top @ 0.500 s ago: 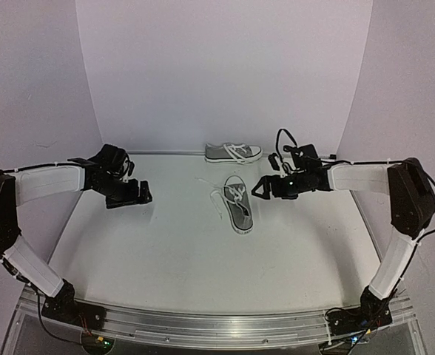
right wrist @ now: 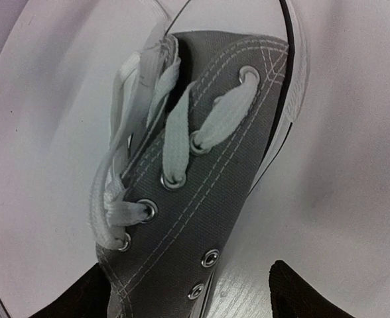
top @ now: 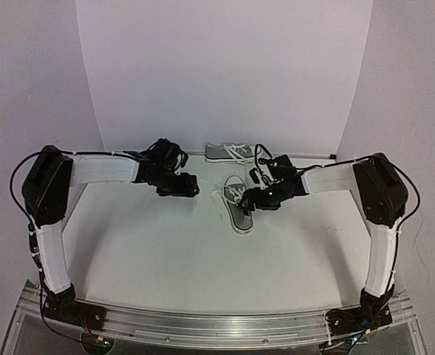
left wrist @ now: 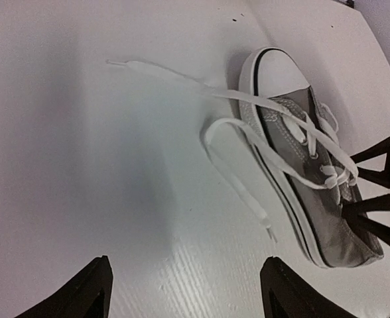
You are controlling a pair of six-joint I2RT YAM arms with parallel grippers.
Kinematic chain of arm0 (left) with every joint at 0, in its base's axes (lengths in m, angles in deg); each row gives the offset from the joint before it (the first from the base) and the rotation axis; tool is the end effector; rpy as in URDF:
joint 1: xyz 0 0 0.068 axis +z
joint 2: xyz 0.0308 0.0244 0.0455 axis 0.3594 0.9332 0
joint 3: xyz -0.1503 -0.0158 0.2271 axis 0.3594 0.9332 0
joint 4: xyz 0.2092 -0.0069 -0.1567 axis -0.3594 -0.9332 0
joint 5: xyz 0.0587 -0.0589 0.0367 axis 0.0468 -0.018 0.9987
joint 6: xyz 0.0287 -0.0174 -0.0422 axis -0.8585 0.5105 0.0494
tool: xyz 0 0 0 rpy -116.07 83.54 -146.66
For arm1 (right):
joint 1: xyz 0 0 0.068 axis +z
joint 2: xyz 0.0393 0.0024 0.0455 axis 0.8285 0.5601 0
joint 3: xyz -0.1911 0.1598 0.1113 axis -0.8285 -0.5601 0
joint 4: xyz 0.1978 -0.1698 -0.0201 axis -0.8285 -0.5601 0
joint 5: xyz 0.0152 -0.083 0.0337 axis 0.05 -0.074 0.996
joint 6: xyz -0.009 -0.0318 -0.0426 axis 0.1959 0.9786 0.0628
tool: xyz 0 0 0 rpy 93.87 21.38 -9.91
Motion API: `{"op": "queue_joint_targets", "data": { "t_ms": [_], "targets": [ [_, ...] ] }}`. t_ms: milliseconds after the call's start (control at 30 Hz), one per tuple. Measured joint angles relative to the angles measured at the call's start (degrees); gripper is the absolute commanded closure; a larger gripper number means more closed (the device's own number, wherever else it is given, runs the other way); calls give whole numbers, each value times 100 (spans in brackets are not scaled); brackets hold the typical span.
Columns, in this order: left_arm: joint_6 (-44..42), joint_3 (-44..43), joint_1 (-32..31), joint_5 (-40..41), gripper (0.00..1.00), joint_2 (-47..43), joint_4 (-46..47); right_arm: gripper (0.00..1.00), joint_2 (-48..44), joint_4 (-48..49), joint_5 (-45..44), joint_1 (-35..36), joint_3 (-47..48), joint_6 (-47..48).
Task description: Tie the shoes
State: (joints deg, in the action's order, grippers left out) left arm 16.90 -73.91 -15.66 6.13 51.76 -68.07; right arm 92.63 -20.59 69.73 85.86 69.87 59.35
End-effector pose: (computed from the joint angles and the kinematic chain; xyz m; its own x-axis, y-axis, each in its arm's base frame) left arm 0.3429 -0.2585 0.2067 -0.7963 0.1230 -0.5923 0.3545 0.8883 -0.2920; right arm 0.3712 0.2306 0.1521 -0.7867 -0.2187 -0.5773 -0.5300 0.7188 0.4499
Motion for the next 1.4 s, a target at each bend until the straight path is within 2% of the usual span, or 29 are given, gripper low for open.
{"op": "queue_joint_targets", "data": {
  "t_ms": [300, 433, 600, 733, 867, 933, 967, 1200, 1300, 1400],
  "targets": [
    [-130, -2119, -674, 519, 31, 1951, -181, 29, 30, 113, -6, 15, -13, -198],
    [-126, -2478, -817, 747, 35, 2443, -367, 30, 30, 151, -2, 27, -68, -228],
    [-101, -2491, -871, 998, 42, 2541, -554, 33, 28, 180, 8, 27, -176, -249],
    [-92, -2515, -870, 1171, 56, 2561, -647, 39, 9, 248, 38, 27, -321, -309],
    [-105, -2727, -870, 1388, 81, 2664, -904, 46, -37, 369, 101, 28, -425, -355],
    [-104, -2800, -870, 1479, 95, 2700, -1005, 51, -70, 390, 134, 42, -446, -385],
    [-104, -2821, -870, 1518, 99, 2704, -1054, 54, -84, 393, 150, 51, -451, -389],
    [-24, -2567, -866, 1623, 100, 2533, -1097, 94, -130, 419, 110, 226, -486, -500],
    [51, -1777, -866, 1621, 100, 1949, -1133, 100, -191, 405, 31, 367, -545, -678],
    [139, -1021, -866, 1621, 100, 1210, -1175, 100, -308, 414, 23, 689, -643, -934]
  ]
}}
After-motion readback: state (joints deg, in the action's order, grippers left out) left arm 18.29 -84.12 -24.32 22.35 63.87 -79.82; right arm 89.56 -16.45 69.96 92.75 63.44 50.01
